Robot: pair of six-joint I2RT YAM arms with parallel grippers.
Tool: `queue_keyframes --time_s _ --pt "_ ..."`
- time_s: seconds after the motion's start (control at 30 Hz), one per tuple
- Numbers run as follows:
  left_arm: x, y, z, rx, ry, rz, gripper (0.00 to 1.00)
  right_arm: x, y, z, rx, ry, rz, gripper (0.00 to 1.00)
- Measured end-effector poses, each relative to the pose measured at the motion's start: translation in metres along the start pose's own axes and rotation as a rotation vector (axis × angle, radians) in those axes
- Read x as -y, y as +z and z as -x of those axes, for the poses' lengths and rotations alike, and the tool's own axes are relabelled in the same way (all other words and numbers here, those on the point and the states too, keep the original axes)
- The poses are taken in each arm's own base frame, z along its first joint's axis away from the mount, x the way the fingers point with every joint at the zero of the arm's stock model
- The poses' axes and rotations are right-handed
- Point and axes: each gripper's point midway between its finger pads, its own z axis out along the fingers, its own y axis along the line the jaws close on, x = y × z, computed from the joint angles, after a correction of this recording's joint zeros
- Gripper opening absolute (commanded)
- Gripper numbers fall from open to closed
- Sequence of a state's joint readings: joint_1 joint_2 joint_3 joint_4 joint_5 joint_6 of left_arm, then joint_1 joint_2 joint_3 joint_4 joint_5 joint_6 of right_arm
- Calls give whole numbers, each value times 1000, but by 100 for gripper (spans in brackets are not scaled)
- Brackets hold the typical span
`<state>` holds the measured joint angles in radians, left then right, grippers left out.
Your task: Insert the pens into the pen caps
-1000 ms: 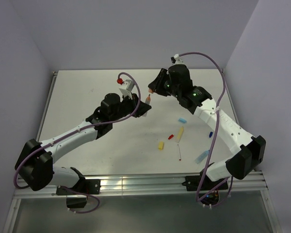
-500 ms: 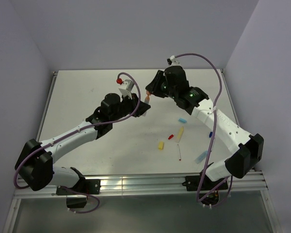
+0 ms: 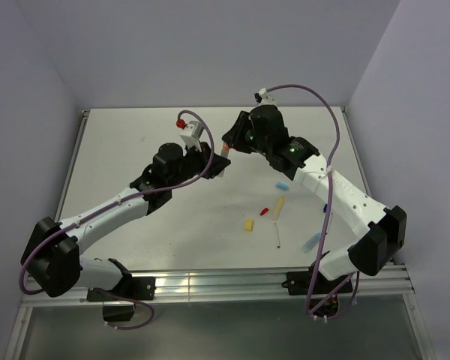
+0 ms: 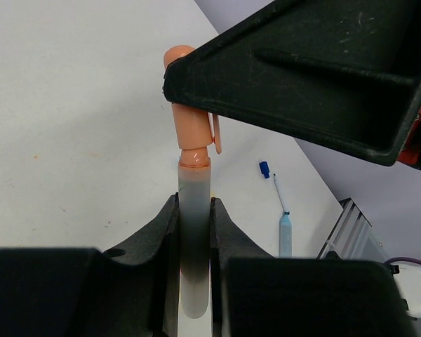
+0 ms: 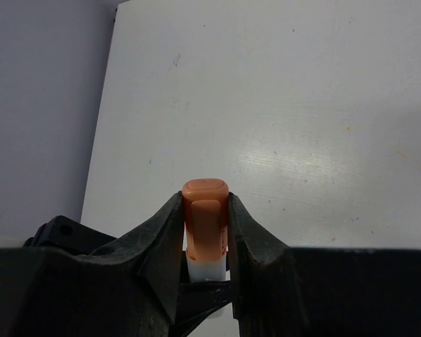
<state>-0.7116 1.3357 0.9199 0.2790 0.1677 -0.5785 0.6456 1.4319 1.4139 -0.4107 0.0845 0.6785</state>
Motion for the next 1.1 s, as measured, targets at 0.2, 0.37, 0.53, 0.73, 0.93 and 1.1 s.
queue_keyframes --time_s 0.2,0.37,0.53,0.73,0.93,1.1 --pt "-2 -1 3 7 -2 3 0 -3 1 0 13 -3 6 0" --pt "-5 -4 4 11 -11 12 0 -7 3 -4 27 -9 7 0" --pt "-6 -12 5 18 -13 14 0 -15 0 -9 48 -7 18 0" --pt "-5 -23 14 53 -7 23 0 -31 -5 -12 73 -3 43 0" --pt "-6 -33 18 75 11 44 0 -42 -7 -16 92 6 73 0" --pt "-7 -37 17 74 28 50 0 -45 -8 -19 91 7 85 0"
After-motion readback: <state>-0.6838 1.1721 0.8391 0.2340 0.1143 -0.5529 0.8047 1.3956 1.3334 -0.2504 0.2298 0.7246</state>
